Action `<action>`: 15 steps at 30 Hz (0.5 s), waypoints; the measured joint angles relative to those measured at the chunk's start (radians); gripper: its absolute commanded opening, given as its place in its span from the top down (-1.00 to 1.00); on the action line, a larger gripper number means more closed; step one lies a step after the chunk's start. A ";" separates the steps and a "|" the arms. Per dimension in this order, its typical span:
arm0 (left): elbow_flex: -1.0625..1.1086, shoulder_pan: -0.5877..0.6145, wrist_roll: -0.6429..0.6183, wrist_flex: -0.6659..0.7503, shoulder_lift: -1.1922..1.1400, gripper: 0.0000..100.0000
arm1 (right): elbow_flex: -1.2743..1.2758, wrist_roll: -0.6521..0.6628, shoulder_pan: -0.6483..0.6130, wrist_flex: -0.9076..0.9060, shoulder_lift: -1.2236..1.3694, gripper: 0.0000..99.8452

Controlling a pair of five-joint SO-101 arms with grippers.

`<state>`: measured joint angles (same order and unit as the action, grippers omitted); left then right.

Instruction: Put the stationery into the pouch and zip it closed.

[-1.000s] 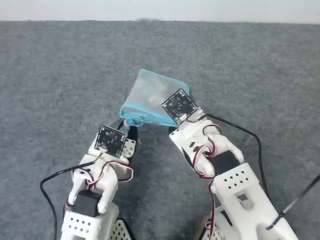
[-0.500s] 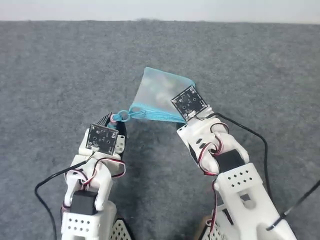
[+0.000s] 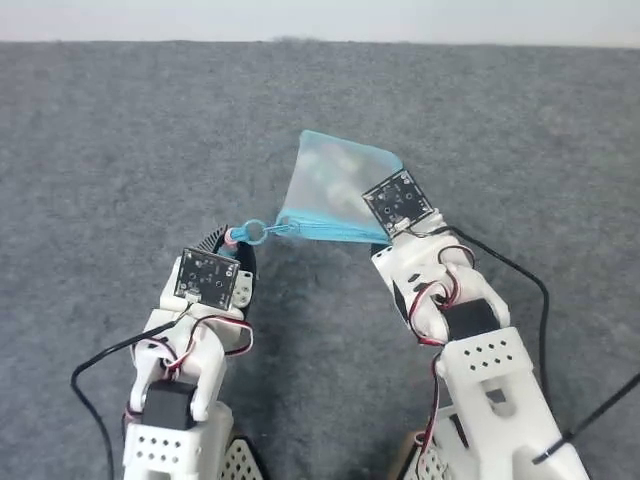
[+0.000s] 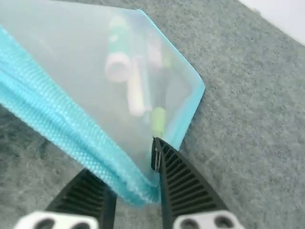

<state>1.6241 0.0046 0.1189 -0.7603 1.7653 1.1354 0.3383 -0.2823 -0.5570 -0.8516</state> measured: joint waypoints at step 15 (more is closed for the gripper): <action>0.000 0.018 0.000 0.000 0.000 0.98 | 0.009 0.000 0.009 0.000 -0.002 0.99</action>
<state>1.6241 0.0230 0.1189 -0.7603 1.7653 1.1446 0.3383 -0.2731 -0.5570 -0.8531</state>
